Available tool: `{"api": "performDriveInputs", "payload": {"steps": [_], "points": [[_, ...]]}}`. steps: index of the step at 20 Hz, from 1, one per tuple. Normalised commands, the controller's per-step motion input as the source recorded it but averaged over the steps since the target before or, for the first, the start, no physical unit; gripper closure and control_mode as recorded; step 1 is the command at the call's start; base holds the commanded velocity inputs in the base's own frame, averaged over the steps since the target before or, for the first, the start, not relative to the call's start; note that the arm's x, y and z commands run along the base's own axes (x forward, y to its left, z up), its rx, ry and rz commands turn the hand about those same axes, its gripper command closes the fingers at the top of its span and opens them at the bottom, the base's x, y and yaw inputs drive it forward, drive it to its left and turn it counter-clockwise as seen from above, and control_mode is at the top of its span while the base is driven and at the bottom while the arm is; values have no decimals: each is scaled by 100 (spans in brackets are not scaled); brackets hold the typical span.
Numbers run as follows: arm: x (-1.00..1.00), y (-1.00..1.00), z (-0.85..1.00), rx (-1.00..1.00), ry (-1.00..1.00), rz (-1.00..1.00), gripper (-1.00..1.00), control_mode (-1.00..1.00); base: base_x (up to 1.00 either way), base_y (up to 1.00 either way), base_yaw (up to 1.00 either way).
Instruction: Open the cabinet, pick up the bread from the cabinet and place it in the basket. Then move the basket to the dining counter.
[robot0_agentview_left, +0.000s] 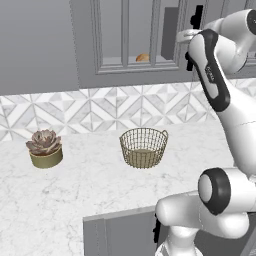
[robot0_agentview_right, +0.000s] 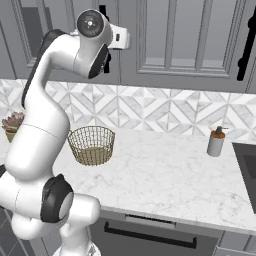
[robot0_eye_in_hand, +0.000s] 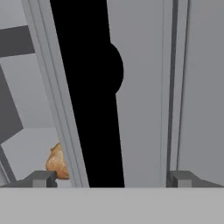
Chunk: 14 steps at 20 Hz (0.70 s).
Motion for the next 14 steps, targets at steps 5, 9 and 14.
{"api": "performDriveInputs", "payload": {"steps": [5, 9, 14], "points": [[13, 0, -2, 0, 0, 0, -100, -100, 0, 0, 0], [14, 0, -2, 0, 0, 0, -100, -100, 0, 0, 0], [22, 0, -2, 0, 0, 0, -100, -100, 0, 0, 0]]}}
